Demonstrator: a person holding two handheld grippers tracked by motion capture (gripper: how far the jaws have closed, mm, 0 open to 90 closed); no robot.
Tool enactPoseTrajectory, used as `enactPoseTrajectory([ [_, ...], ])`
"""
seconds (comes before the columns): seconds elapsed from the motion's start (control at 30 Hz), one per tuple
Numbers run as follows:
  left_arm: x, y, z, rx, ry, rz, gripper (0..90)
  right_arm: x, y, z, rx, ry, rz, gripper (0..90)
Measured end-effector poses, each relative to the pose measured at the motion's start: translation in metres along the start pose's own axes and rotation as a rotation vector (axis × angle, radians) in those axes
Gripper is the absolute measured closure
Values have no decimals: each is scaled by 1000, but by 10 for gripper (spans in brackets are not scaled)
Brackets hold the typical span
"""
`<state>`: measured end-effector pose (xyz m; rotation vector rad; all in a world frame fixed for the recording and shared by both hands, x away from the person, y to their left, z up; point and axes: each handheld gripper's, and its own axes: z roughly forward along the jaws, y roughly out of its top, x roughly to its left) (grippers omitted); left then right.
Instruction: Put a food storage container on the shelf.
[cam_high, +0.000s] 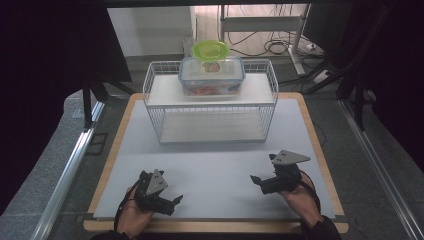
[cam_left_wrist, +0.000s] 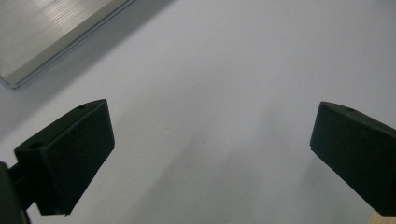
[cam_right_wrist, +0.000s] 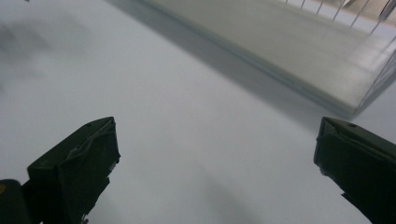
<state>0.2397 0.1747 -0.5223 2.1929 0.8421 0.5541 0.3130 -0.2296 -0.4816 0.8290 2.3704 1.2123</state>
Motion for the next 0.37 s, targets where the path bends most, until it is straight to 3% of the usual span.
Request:
enactPoseTrajectory([
  [0.13, 0, 0, 1, 3, 2, -1, 0, -1, -13, 3, 53, 13, 29, 0],
  [0.17, 0, -1, 1, 7, 4, 3, 0, 0, -18, 6, 90, 17, 36, 0],
  [0.27, 0, 0, 1, 7, 5, 3, 0, 2, -21, 10, 132, 10, 25, 0],
  [0.37, 0, 0, 1, 2, 9, 2, 0, 2, -21, 11, 137, 11, 20, 0],
])
